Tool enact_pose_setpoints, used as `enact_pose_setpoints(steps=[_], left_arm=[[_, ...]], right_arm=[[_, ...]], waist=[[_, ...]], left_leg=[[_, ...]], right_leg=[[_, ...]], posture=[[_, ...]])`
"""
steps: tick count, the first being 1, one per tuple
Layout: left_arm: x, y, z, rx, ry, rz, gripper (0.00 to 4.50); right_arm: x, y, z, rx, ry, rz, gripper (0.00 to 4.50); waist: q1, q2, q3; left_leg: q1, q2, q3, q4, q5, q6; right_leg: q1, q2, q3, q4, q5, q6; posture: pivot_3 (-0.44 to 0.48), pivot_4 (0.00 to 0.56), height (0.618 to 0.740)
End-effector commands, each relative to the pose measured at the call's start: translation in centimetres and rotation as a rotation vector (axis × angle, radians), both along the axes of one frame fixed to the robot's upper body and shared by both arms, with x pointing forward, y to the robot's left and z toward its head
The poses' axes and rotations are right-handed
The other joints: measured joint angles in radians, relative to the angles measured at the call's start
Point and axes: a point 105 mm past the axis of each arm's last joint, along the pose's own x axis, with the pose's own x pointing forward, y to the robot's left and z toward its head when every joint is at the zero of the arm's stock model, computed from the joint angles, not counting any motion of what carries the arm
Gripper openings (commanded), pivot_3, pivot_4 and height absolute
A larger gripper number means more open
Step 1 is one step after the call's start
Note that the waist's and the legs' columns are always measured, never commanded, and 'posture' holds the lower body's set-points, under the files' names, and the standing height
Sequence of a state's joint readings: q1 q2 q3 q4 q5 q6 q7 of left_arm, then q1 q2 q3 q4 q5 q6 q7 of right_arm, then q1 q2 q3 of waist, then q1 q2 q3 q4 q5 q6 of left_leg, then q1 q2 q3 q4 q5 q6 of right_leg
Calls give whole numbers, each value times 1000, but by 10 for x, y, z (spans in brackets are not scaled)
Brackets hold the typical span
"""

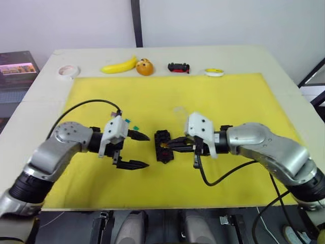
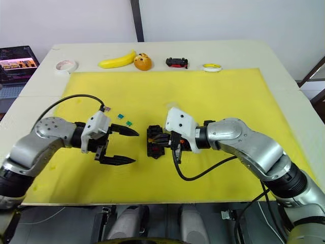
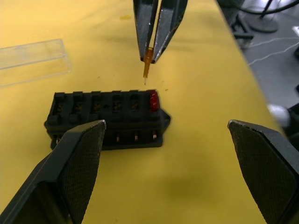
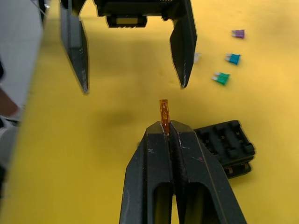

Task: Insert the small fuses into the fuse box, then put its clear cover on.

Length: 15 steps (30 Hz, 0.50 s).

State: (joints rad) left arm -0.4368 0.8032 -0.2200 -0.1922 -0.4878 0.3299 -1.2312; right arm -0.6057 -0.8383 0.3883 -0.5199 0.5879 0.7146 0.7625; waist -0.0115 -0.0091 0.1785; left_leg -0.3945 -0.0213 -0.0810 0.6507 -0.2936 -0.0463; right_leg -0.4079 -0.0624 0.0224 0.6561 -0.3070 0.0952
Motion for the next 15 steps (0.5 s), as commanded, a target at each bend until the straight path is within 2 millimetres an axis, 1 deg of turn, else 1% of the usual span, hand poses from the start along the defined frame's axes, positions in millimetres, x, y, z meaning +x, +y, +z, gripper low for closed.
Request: enact_pose_setpoints(steps=[1,6,15], left_arm=[[6,-3,4,4,-67,12,4421],[6,-2,-1,25,-67,5,4421],[8,-6,-4,30,-81,8,4421]], right_arm=[[3,2,9,-17,-77,30,0],[10,2,4,-70,-96,42,0],[12,6,-2,-91,-88,64,0]], waist=[[-1,0,0],[-5,0,0],[-2,0,0]], left_leg=[[0,0,0,0,0,0],[0,1,-1,0,0,0],[1,0,-1,2,0,0]], right_leg=[[0,0,0,0,0,0],[0,0,0,1,0,0],[0,1,-1,2,0,0]], posture=[[0,150,740],[0,150,740],[0,150,740]])
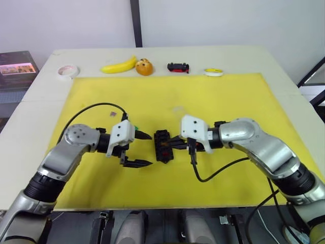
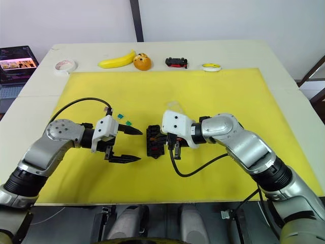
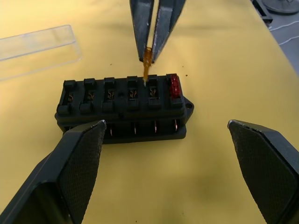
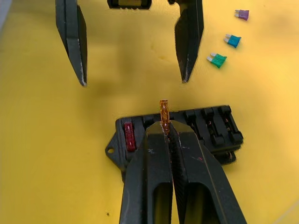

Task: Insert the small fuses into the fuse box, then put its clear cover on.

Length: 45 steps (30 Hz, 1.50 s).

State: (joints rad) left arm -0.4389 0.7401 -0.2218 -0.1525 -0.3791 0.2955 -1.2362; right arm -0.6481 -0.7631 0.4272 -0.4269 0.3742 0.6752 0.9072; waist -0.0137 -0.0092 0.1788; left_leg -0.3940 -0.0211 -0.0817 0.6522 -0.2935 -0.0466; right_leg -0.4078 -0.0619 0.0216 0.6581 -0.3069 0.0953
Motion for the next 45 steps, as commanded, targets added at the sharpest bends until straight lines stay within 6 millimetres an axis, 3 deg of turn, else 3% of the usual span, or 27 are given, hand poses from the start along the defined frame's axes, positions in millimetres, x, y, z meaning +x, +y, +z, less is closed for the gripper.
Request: enact_pose_setpoints(steps=[1,45], left_arm=[[0,-4,6,1,-45,-14,4421],[-3,-14,9,-23,-55,-24,4421]], right_arm=[[-2,3,5,-2,-34,28,0],[4,2,-12,-74,-54,27,0]], waist=[[0,0,0],[-2,0,0]], left_leg=[[0,0,0,0,0,0],[0,0,0,10,-1,2]], right_leg=[[0,0,0,0,0,0],[1,1,0,8,0,0]], posture=[[0,150,740],[0,150,740]])
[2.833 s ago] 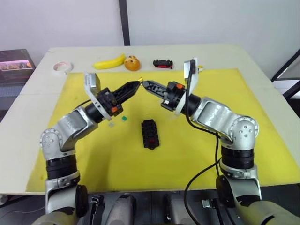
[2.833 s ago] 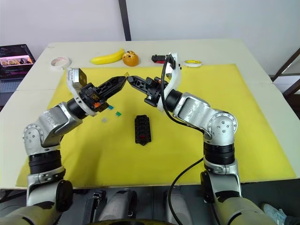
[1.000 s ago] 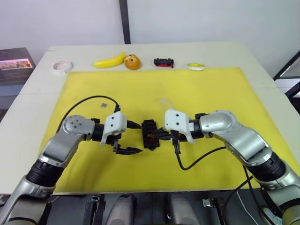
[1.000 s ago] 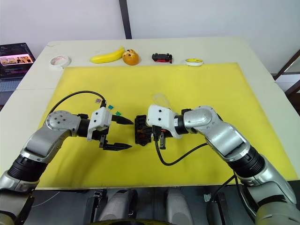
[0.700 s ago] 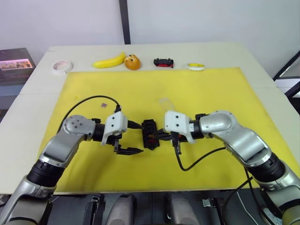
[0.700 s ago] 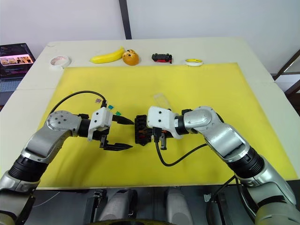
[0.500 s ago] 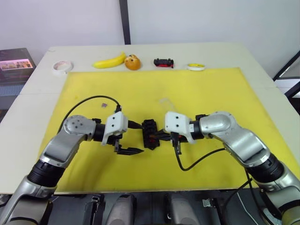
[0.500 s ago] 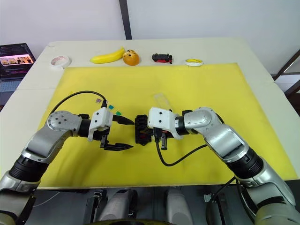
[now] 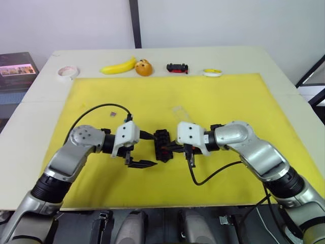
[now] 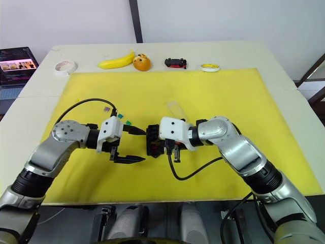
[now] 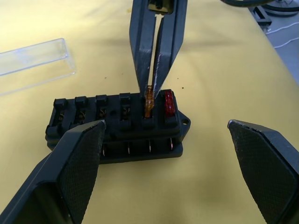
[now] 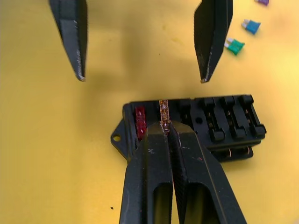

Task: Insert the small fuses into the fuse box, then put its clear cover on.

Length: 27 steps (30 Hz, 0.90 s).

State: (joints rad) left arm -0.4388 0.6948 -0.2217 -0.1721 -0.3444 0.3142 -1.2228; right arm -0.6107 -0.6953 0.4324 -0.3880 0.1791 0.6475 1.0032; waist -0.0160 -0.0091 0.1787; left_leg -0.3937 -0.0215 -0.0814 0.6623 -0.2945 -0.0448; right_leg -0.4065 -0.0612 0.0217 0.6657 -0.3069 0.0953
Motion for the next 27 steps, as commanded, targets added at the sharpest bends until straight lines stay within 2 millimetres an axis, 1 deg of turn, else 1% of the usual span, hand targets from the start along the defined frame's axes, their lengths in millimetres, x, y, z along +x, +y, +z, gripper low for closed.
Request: enact_pose_setpoints(steps=[1,7,12,19,24,27], left_arm=[[-3,-5,10,-13,-44,-23,4421],[-3,-5,11,-16,-41,-19,4421],[-2,-5,11,-18,-40,-16,4421],[-2,-6,12,-25,-40,-15,4421],[-1,-6,13,-26,-41,-13,4421],[-1,-6,14,-30,-40,-14,4421]], right_arm=[[-1,4,6,-1,-34,30,0],[-3,4,6,-19,-46,56,0],[-3,5,12,-13,-51,65,0],[-1,4,13,-21,-68,59,0],[0,5,18,1,-63,47,0],[2,4,15,-7,-66,44,0]], waist=[[0,0,0],[-1,0,0],[0,0,0],[0,0,0],[-1,0,0],[0,0,0]], left_leg=[[0,0,0,0,0,0],[0,0,0,0,0,0],[0,0,0,1,0,0],[0,0,0,1,0,0],[0,0,0,1,0,-1],[0,0,0,1,0,-1]], right_leg=[[0,0,0,0,0,0],[0,0,0,0,0,0],[0,0,0,0,0,0],[0,0,0,0,0,0],[0,0,0,1,0,0],[0,0,0,1,0,0]], posture=[[0,150,740],[0,150,740],[0,150,740],[0,150,740],[0,150,740],[0,150,740]])
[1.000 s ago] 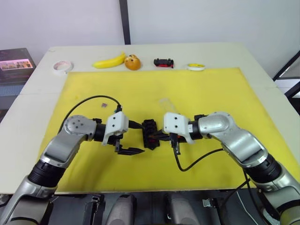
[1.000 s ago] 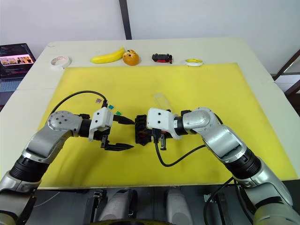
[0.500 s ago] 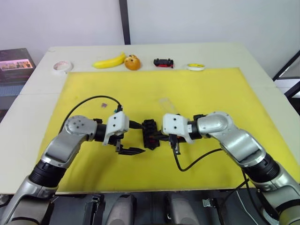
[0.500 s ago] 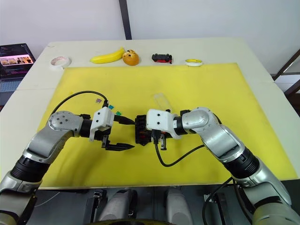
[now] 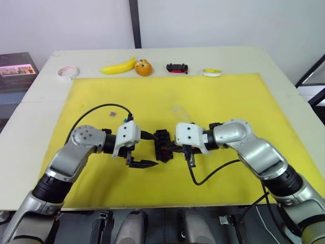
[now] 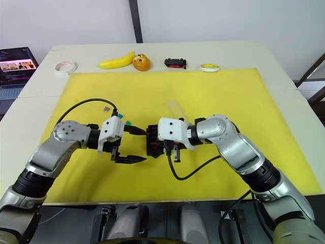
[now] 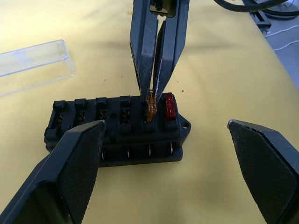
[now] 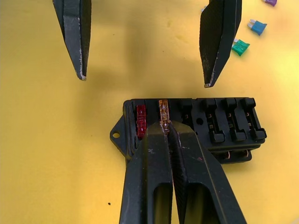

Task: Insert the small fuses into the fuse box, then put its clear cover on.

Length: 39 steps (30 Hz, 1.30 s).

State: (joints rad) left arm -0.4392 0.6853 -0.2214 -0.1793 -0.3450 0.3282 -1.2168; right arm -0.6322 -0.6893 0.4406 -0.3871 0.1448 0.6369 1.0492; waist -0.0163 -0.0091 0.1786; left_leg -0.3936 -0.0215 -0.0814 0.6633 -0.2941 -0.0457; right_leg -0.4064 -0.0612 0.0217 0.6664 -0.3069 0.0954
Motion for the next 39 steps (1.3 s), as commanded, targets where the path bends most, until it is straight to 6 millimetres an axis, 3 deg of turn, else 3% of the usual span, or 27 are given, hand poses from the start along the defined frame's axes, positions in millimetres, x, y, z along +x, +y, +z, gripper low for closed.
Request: enact_pose_setpoints(steps=[1,12,13,14,20,21,24,31,39], left_arm=[[-1,-5,14,-24,-46,-18,4421],[0,-5,15,-25,-49,-15,4421],[0,-5,15,-24,-50,-14,4500],[0,-5,15,-24,-50,-14,4500],[0,-5,14,-26,-51,-12,4500],[0,-4,14,-26,-51,-11,4500],[1,-3,13,-25,-51,-10,4500],[-2,-3,12,-28,-40,-22,4500],[-8,0,11,-24,-30,-49,4500]], right_arm=[[4,1,11,18,-51,5,0],[4,3,8,11,-47,20,0],[3,4,10,15,-46,24,682],[3,4,11,18,-45,25,935],[2,5,19,30,-61,33,4089],[5,5,26,48,-66,23,4437],[8,2,39,76,-68,8,4437],[6,-6,37,82,-71,-14,4437],[-16,0,40,291,42,-67,4437]], waist=[[0,0,0],[-2,0,0],[-1,0,0],[-1,0,0],[-1,0,0],[-1,0,0],[-2,0,0],[0,0,0],[-2,0,0]], left_leg=[[0,0,0,0,0,0],[0,0,0,1,0,-1],[0,0,0,1,0,-1],[0,0,0,1,0,-1],[0,0,0,1,0,-1],[0,0,0,1,0,-1],[0,0,0,1,0,-1],[0,0,0,1,0,-1],[0,0,0,1,0,0]], right_leg=[[0,0,0,0,0,0],[0,0,0,1,0,0],[0,0,0,1,0,0],[0,0,0,1,0,0],[0,0,0,1,0,0],[0,0,0,1,0,0],[0,0,0,1,0,0],[0,0,0,1,0,0],[0,0,0,2,0,0]], posture=[[0,150,740],[0,150,740],[0,150,740],[0,150,740],[0,150,740],[0,150,740],[0,150,740],[0,150,740],[0,150,740]])
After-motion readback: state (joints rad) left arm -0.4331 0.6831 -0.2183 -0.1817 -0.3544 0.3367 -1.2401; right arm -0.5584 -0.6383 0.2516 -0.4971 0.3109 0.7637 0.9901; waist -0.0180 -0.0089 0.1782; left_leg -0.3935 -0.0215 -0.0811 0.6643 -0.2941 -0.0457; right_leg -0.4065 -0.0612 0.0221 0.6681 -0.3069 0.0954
